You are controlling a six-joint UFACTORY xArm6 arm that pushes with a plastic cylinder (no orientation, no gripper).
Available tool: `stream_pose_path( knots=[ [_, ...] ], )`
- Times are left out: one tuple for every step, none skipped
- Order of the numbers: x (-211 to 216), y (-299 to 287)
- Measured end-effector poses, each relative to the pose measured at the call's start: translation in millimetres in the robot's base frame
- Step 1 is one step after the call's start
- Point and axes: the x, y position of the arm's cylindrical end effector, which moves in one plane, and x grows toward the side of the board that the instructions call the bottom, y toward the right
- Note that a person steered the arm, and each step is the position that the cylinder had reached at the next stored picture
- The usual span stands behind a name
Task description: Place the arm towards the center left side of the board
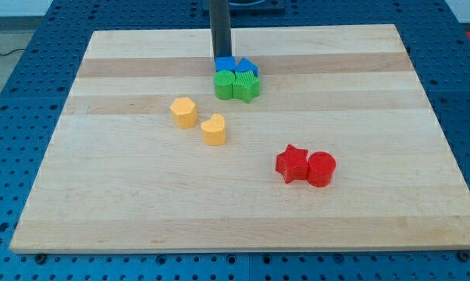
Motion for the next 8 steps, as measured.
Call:
stream_pose_path(
  knots=[
    [-4.0,-0.3],
    [-12.6,-9.5],
    [-12.8,-11.2],
    [-13.4,-11.2],
    [-35.4,-24.4],
    [-67.0,-89.8],
    [-40.5,-176.8],
    [14.1,-221.6]
  ],
)
